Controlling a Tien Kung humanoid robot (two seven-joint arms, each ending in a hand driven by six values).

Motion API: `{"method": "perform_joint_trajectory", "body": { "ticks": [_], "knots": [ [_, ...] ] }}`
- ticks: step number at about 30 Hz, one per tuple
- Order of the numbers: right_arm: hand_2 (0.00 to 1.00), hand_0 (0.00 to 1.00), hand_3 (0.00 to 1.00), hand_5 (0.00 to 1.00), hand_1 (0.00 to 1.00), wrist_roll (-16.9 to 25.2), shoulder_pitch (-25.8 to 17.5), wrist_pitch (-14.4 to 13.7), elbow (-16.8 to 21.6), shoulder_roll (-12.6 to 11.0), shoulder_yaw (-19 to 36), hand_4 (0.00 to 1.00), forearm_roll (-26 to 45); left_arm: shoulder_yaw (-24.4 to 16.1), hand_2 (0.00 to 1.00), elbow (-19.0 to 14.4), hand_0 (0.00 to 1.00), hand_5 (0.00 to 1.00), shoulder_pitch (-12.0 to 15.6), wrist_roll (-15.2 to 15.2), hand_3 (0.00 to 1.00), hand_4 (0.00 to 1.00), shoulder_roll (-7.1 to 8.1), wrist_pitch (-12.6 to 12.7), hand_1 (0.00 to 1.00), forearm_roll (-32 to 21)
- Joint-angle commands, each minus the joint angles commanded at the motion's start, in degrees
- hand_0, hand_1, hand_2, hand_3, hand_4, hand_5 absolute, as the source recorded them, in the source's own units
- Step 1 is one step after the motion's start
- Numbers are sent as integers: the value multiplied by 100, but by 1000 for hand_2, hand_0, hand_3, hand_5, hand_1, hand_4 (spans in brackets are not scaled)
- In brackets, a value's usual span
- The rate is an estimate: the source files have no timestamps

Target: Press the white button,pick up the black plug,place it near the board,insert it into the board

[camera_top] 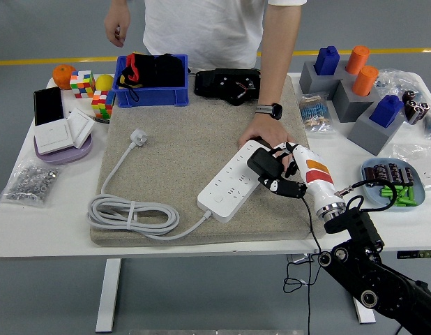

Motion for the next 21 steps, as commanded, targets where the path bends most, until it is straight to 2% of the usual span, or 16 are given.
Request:
{"method": "perform_joint_trajectory", "body": {
  "ticks": [11, 21],
  "knots": [
    [240, 262, 432, 2, 209, 64, 269, 22, -426, 136, -205, 651, 113, 44, 658, 0, 685, 199, -14, 0, 686, 561, 18, -15, 677, 1],
    [240, 261, 434, 2, 209, 84, 282, 29, -545, 126, -193, 651, 104, 24, 658, 0, 685, 199, 5, 6, 686, 561, 22, -16, 677, 28]
  ]
}}
